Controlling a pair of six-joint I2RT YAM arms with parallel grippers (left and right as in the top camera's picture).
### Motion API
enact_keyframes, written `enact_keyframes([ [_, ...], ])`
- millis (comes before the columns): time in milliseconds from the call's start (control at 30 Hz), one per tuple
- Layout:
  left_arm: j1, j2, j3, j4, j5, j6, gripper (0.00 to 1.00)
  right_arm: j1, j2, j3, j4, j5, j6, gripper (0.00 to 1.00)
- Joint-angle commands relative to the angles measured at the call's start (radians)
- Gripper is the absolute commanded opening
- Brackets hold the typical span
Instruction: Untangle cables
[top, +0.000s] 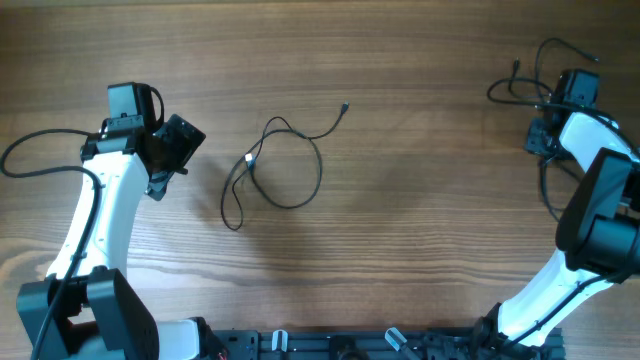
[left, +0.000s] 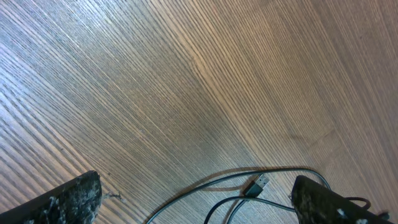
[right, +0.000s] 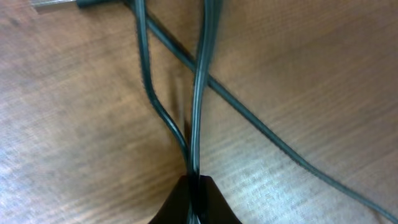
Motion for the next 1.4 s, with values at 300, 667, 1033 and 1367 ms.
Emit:
enact_keyframes([
  [300, 0.003, 0.011, -0.008, 0.0, 0.004, -0.01, 1.0, -0.013, -0.167, 0.116, -0.165, -0.525, -0.01, 0.99],
  [667, 0.003, 0.011, -0.008, 0.0, 0.004, -0.01, 1.0, 0.196, -0.166, 0.111, -0.152, -0.785, 0.142, 0.43],
  [1033, 0.003, 0.011, -0.008, 0.0, 0.004, -0.01, 1.0, 0.603, -0.159, 0.111, 0.047, -0.784, 0.331, 0.41],
  [1367, 0.005, 0.011, -0.007, -0.076, -0.005, 0.044, 1.0, 0.674, -0.158, 0.111, 0.056, -0.594, 0.556, 1.0],
])
